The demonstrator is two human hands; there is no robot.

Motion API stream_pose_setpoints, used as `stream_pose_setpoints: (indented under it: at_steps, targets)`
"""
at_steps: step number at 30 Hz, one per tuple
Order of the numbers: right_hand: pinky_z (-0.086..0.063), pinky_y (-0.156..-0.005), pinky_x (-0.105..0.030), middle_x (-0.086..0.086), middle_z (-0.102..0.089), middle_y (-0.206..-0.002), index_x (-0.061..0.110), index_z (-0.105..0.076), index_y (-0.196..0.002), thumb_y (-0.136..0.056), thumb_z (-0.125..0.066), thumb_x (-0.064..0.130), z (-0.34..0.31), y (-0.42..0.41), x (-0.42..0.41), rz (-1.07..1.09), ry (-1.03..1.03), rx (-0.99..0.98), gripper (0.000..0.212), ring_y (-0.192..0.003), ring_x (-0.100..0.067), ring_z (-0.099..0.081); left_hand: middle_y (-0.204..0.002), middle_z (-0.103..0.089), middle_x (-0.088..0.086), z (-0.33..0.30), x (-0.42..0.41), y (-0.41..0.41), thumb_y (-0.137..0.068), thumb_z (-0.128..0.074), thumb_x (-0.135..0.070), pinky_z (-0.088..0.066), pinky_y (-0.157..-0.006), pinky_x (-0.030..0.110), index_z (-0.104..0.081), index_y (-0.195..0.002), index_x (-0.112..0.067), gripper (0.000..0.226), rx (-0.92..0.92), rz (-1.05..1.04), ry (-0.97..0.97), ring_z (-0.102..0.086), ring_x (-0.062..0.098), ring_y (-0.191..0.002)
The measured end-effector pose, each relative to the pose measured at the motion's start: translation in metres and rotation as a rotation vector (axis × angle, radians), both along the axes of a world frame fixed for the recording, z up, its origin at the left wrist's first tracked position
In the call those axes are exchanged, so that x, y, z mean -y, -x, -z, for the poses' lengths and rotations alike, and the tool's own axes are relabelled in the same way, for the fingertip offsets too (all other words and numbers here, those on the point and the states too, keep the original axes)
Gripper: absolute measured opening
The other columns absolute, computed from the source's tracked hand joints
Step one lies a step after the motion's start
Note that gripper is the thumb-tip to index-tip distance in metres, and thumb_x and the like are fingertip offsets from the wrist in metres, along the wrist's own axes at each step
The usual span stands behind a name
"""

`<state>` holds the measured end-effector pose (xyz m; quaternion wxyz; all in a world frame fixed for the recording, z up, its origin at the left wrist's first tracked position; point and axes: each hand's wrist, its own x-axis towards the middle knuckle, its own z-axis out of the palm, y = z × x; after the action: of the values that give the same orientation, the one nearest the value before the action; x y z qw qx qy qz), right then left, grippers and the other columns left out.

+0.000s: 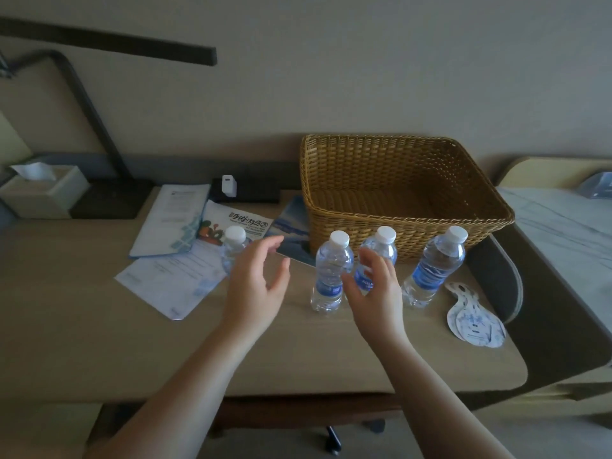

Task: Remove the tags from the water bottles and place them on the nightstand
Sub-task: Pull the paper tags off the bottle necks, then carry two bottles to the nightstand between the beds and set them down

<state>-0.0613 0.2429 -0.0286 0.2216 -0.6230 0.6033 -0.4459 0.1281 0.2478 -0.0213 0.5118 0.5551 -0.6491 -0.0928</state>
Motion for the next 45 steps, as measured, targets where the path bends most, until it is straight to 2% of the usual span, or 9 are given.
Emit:
stream_pose_setpoints:
  at_steps: [4,10,14,23,29,32,36,39,45]
  targets:
    - [-0.034,-0.098,-0.025,0.002,-0.044,-0.139,0.019,-0.039,-0.142,-0.086,-0.067,0.021,0.004,-0.018,0.010,-0.041,-0.004,-0.034,0.063,-0.126,-0.012,-0.041,-0.122,-0.052,0.017,0.008,-0.011,-0.025,-0.082,-0.070,-0.008,-0.040,-0.100,0.029,-0.053,-0.122,0.001,0.045,0.071,-0.206,0.104,-0.047,0.028,-0.118]
    - [-0.021,-0.104,-0.020,-0.001,-0.030,-0.154,0.018,-0.020,-0.151,-0.087,-0.067,0.025,0.009,-0.030,0.026,-0.017,-0.050,-0.052,0.080,-0.141,-0.017,-0.026,-0.136,-0.041,0.012,0.027,0.010,-0.048,-0.074,-0.082,-0.025,-0.036,-0.106,0.032,-0.036,-0.141,-0.009,0.082,-0.205,-0.175,-0.282,-0.040,0.022,-0.129]
    - [-0.022,-0.100,-0.016,0.001,-0.035,-0.151,0.020,-0.018,-0.151,-0.087,-0.067,0.024,0.012,-0.035,0.031,-0.011,-0.065,-0.043,0.081,-0.138,-0.014,-0.030,-0.135,-0.042,0.001,0.033,0.030,-0.053,-0.076,-0.079,-0.035,-0.037,-0.095,0.028,-0.041,-0.137,-0.019,0.073,-0.389,-0.166,-0.470,-0.044,0.013,-0.121]
    - [-0.026,-0.098,-0.022,0.000,-0.044,-0.142,0.021,-0.031,-0.146,-0.085,-0.069,0.024,0.016,-0.038,0.035,0.001,-0.032,-0.131,0.071,-0.132,-0.017,-0.036,-0.127,-0.051,-0.012,0.038,0.030,-0.070,-0.082,-0.073,-0.032,-0.042,-0.084,0.019,-0.047,-0.131,-0.029,0.055,-0.349,0.036,-0.523,-0.047,0.004,-0.111]
    - [-0.034,-0.095,-0.025,0.005,-0.049,-0.131,0.023,-0.041,-0.139,-0.078,-0.075,0.032,0.018,-0.050,0.028,-0.073,-0.008,-0.168,0.070,-0.122,-0.014,-0.040,-0.134,-0.052,-0.005,0.041,0.026,-0.073,-0.086,-0.068,-0.027,-0.044,-0.102,0.039,-0.045,-0.134,-0.029,0.053,-0.292,0.140,-0.562,-0.047,0.016,-0.126]
    - [-0.040,-0.095,-0.032,0.008,-0.047,-0.123,0.024,-0.048,-0.133,-0.073,-0.078,0.038,0.021,-0.052,0.022,-0.124,0.022,-0.182,0.068,-0.117,-0.013,-0.042,-0.124,-0.050,-0.024,0.038,0.023,-0.074,-0.086,-0.069,-0.029,-0.044,-0.091,0.024,-0.044,-0.124,-0.050,0.050,-0.316,0.203,-0.582,-0.046,0.010,-0.123]
    - [-0.035,-0.103,-0.030,0.009,-0.038,-0.137,0.029,-0.033,-0.143,-0.066,-0.082,0.041,0.027,-0.049,0.016,-0.172,-0.073,-0.050,0.092,-0.128,-0.009,-0.035,-0.137,-0.037,-0.022,0.042,0.020,-0.072,-0.073,-0.077,-0.044,-0.037,-0.101,0.028,-0.026,-0.143,-0.045,0.086,-0.421,0.228,-0.630,-0.038,0.006,-0.127]
    - [-0.030,-0.109,-0.031,0.007,-0.028,-0.151,0.033,-0.016,-0.149,-0.066,-0.085,0.036,0.031,-0.049,0.016,-0.215,-0.170,0.052,0.108,-0.136,-0.007,-0.029,-0.133,-0.046,-0.017,0.044,0.020,-0.068,-0.061,-0.081,-0.053,-0.042,-0.102,0.038,-0.033,-0.127,-0.058,0.081,-0.410,0.233,-0.618,-0.048,0.013,-0.123]
    - [-0.044,-0.090,-0.024,0.011,-0.057,-0.121,0.035,-0.042,-0.130,-0.070,-0.078,0.043,0.039,-0.055,0.016,-0.163,-0.167,0.051,0.070,-0.113,-0.008,-0.053,-0.118,-0.059,-0.011,0.053,0.022,-0.062,-0.068,-0.085,-0.032,-0.051,-0.095,0.045,-0.044,-0.121,-0.040,0.068,-0.386,0.159,-0.503,-0.058,0.009,-0.109]
